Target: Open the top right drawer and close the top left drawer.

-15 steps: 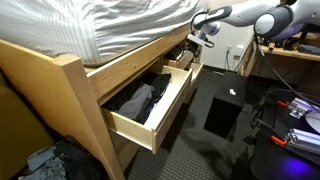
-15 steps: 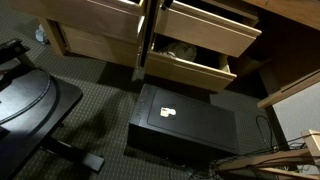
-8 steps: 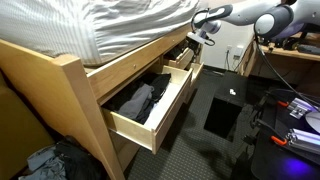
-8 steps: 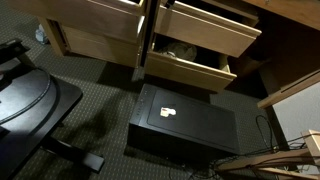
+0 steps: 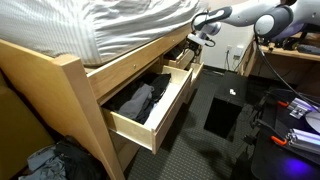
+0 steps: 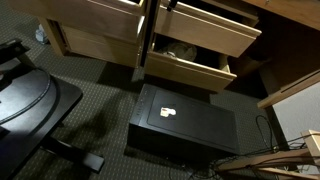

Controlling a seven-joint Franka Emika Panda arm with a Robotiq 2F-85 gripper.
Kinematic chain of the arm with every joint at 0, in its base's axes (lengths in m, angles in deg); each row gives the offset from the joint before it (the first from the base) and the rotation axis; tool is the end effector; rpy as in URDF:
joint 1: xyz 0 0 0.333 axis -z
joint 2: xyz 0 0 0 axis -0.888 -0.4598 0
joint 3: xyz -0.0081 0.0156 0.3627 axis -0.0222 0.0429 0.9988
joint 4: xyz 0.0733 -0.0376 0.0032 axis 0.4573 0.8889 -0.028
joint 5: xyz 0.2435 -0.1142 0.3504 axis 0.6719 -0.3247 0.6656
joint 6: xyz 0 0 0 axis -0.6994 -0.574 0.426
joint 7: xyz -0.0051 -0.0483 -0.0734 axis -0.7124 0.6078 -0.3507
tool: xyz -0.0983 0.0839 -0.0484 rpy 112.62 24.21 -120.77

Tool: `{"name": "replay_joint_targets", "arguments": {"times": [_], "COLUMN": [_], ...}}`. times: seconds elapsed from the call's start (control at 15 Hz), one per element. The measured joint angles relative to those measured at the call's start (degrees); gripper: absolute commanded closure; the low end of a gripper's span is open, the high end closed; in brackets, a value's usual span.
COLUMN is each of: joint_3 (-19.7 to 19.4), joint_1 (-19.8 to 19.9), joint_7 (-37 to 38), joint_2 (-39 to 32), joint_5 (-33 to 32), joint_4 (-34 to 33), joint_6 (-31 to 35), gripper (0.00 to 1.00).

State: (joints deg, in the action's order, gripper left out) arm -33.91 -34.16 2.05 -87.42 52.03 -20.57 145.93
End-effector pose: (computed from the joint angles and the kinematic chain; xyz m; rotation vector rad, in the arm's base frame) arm 0.8102 -0.4012 0.0571 -2.2009 1.7390 -0.1196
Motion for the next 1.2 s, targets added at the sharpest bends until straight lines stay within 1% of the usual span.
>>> {"name": "replay_joint_targets", "arguments": {"times": [0.27,0.6,0.73,1.2], "joint_3": [0.0,0.0,0.0,0.0], "joint_1": [-0.2,-2.9,-3.6,-3.5], "joint_7": [0.0,-0.1,0.0,0.0], "joint_2": [0.0,-0.1,-0.2,0.0], "joint_5": [0.0,-0.1,-0.1,-0.1], "joint_4": [0.0,2.5,3.1,3.0], "joint_6": [0.9,11.8,12.4,12.4], "gripper": [0.0,0.0,0.0,0.0]}}
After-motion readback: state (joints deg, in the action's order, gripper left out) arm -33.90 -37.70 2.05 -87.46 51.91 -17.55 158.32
